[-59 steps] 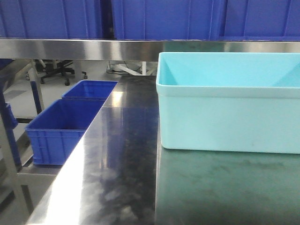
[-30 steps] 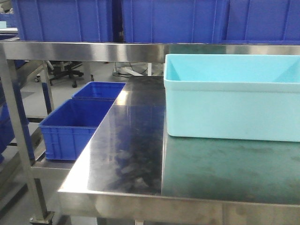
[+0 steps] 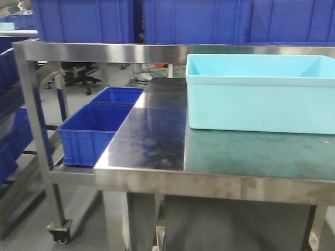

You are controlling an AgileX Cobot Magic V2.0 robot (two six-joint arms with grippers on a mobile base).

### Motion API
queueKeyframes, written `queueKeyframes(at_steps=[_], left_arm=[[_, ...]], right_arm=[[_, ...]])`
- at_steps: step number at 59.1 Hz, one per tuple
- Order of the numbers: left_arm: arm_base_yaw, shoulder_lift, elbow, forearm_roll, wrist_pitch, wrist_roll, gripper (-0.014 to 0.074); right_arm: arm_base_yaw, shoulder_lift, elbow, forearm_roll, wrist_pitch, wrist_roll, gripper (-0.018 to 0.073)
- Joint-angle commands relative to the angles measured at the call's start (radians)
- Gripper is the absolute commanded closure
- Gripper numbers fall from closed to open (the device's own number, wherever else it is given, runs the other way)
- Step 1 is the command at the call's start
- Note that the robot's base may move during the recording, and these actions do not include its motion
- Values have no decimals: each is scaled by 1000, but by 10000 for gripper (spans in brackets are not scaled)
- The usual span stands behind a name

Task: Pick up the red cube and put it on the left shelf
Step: 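Drive the base away from the table holding the red cube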

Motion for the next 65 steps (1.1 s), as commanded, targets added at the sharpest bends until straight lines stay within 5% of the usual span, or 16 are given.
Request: queueKeyframes(at_steps=[1,65], left_arm=[[-6,-16,23,-3,-88,-1,495],[-6,-16,23,-3,-88,-1,495]], right_arm=[[0,0,-25,5,-73,-9,505],[0,0,-25,5,-73,-9,505]])
